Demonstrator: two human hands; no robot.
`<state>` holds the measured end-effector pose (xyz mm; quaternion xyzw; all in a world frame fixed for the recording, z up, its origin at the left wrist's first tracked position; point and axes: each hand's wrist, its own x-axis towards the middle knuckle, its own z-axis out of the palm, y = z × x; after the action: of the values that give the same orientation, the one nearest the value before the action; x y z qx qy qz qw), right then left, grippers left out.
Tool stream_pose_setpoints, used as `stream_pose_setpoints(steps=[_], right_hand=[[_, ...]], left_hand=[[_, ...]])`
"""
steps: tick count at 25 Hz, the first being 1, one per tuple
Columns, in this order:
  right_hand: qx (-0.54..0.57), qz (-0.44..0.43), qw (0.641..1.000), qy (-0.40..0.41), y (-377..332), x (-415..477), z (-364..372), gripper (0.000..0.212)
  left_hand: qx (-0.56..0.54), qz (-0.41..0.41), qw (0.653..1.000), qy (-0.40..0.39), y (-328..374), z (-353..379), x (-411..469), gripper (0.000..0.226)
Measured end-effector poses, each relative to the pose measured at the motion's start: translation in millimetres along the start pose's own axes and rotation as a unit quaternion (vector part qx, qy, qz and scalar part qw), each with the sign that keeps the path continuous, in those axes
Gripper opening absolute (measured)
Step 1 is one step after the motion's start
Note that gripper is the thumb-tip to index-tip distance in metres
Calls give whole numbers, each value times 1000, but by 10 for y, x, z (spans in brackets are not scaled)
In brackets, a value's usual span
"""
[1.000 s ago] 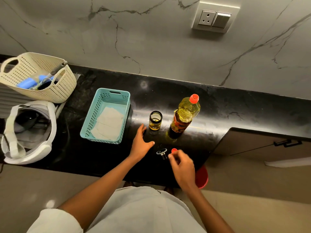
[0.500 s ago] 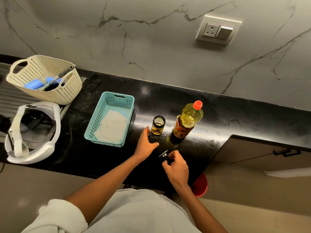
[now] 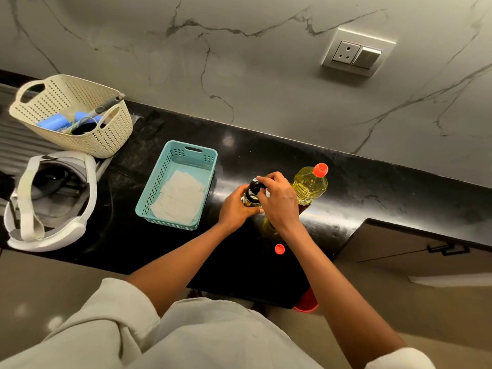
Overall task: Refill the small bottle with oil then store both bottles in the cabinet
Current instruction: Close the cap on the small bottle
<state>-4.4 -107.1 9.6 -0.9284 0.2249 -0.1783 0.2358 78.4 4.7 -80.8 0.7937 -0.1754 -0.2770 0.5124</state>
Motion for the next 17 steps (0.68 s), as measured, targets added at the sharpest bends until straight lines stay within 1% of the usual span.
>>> stream_pose_setpoints(steps=[2, 5, 9, 12, 13, 15, 17], right_hand=[[-28, -16, 999, -18, 14, 58, 21, 31], [-50, -35, 997, -52, 28, 102, 45, 28], [-74, -33, 994, -77, 33, 165, 57, 28], [-77, -34, 992, -95, 35, 191, 52, 30], [-77, -36, 991, -101, 37, 191, 47, 33], [-87, -57, 990, -92, 53, 144, 18, 46], [-83, -77, 992, -58, 129, -27, -13, 54]], left_hand=[[7, 3, 1000, 8, -15, -2, 22, 72], [19, 7, 1000, 12, -36, -2, 38, 66], [25, 22, 999, 11, 44, -2, -5, 63], [31, 19, 999, 12, 37, 5, -8, 64], [33, 18, 999, 14, 24, 9, -6, 64], [36, 12, 999, 9, 37, 5, -18, 67], [45, -7, 999, 2, 53, 2, -15, 76]])
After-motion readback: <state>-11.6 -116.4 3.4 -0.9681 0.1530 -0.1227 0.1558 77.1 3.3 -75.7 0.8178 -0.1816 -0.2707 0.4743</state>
